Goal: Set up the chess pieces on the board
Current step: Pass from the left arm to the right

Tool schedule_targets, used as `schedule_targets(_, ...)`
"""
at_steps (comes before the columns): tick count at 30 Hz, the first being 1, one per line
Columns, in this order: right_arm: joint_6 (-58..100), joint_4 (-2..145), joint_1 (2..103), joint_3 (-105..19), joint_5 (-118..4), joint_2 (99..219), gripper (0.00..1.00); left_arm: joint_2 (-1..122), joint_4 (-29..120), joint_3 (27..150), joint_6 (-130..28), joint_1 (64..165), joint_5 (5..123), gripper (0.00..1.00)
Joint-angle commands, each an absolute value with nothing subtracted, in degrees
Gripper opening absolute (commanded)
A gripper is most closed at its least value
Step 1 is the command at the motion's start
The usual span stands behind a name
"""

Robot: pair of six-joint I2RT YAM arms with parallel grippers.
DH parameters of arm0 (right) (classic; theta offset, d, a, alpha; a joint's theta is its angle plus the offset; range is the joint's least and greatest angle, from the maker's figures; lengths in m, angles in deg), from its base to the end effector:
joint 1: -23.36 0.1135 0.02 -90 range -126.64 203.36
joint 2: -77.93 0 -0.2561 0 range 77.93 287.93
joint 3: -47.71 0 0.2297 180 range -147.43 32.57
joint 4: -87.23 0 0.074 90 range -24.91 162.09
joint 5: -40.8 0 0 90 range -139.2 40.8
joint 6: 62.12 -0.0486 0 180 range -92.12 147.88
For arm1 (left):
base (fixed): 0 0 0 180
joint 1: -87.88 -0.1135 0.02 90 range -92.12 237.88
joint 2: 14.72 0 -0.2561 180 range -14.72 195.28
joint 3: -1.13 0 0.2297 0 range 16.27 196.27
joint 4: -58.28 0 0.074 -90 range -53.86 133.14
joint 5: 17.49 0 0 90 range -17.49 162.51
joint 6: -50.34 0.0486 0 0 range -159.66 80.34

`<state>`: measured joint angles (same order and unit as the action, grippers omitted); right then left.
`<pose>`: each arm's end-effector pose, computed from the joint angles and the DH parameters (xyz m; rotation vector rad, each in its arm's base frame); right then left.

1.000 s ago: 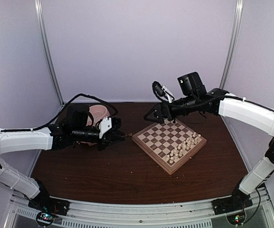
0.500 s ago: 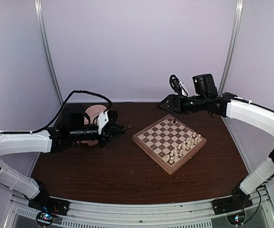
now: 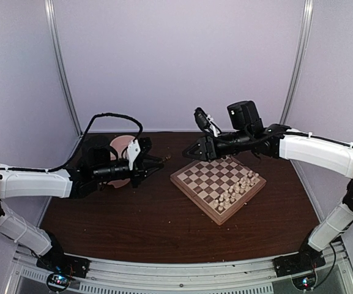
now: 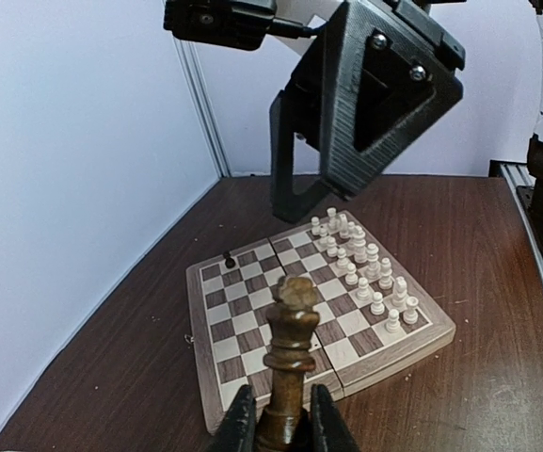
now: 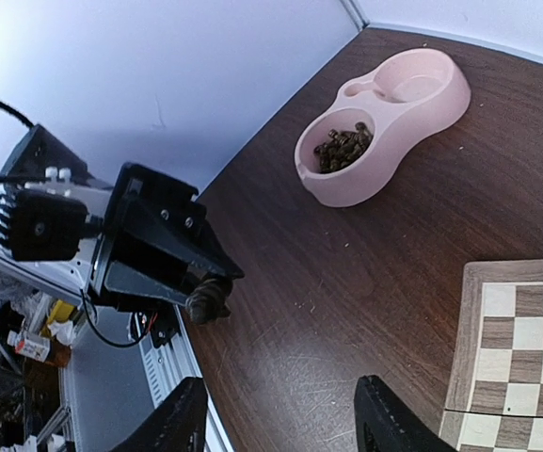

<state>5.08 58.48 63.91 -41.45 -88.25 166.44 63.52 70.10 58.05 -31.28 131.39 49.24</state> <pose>0.2397 0.2453 0.3195 -0.7970 2.0893 1.3488 0.2035 -0.2196 0.2611 1.0485 1.4520 -0.7971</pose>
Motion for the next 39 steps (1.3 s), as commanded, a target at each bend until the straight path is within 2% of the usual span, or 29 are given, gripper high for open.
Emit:
schedule_targets(1,4.90,61.51,65.31,-43.21,-92.01,168.20,0.49,64.58,74.37,58.45,-32.22,131.56,48.14,0.00)
schedule_targets(11,4.60,64.41,67.42,-44.29,-93.11,170.74,0.37,65.94,75.29,59.27,-31.69,131.56,46.37,0.00)
schedule_targets(24,4.93,63.57,69.21,-48.53,-93.26,175.77,0.35,65.97,74.87,59.39,-31.49,131.57,46.37,0.00)
schedule_targets(26,5.03,63.32,69.28,-48.87,-93.36,176.20,0.29,65.97,74.87,59.34,-31.44,131.57,46.40,0.00)
schedule_targets(30,4.80,63.60,69.41,-48.91,-93.63,176.37,0.25,66.13,74.95,59.34,-31.32,131.57,46.50,0.00)
schedule_targets(35,5.06,62.80,69.35,-49.06,-93.76,176.25,0.07,66.32,75.17,59.41,-31.40,131.56,46.82,0.00)
schedule_targets(36,5.22,62.67,69.33,-49.03,-93.64,176.11,0.05,66.32,75.28,59.36,-31.52,131.57,46.84,0.01)
schedule_targets(38,5.74,61.72,69.13,-49.07,-92.34,175.75,0.03,66.20,75.91,58.89,-32.01,131.57,47.12,0.26)
schedule_targets(39,6.22,60.58,68.82,-49.22,-91.21,175.61,0.02,65.96,77.12,58.26,-32.02,131.57,47.01,0.34)
